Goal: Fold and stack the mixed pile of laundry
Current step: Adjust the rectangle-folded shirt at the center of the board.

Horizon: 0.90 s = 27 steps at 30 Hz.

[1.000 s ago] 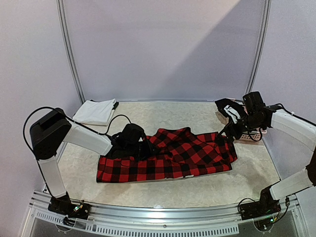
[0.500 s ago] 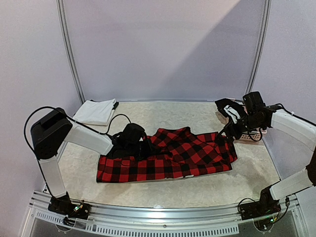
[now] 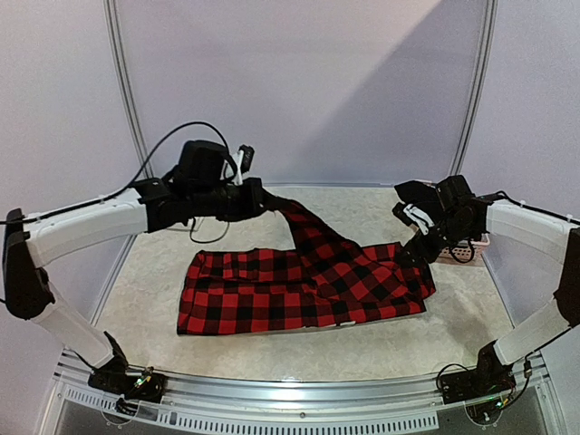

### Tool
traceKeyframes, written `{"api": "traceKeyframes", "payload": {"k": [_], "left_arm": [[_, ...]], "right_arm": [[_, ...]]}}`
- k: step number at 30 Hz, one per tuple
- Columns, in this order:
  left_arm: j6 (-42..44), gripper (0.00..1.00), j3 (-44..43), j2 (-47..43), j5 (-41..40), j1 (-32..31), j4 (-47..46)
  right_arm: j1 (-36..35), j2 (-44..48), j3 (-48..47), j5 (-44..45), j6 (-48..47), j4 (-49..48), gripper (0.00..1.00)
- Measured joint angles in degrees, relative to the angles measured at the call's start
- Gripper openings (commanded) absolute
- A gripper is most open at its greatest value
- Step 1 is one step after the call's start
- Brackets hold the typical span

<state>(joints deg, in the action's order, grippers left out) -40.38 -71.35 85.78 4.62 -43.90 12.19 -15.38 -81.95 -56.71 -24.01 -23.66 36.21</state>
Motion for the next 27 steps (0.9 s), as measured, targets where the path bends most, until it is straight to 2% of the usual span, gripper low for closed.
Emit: {"api": "traceKeyframes", "payload": {"k": [4,11,18,27], "left_arm": [[7.19,0.00,-3.08,-3.41,3.23,3.50,8.28],[15.13,0.00,-2.58,-5.75,7.98,4.72,17.77],[18.08,0.00,-0.31,-9.84,10.01,5.16,21.66],[20.09,0.00,4.66,-17.31,10.38,7.10,25.62]], "right_arm": [[-0.85,-0.33,-0.02,0.37,-0.02,0.17,0.70],[-3.82,-4.44,-1.18,1.75,-0.85,0.90,0.70],[-5.99,-8.17,-1.68,4.00,-1.16,2.19,0.70],[-5.99,-4.02,-1.73,3.89,-2.16,2.45,0.71]]}}
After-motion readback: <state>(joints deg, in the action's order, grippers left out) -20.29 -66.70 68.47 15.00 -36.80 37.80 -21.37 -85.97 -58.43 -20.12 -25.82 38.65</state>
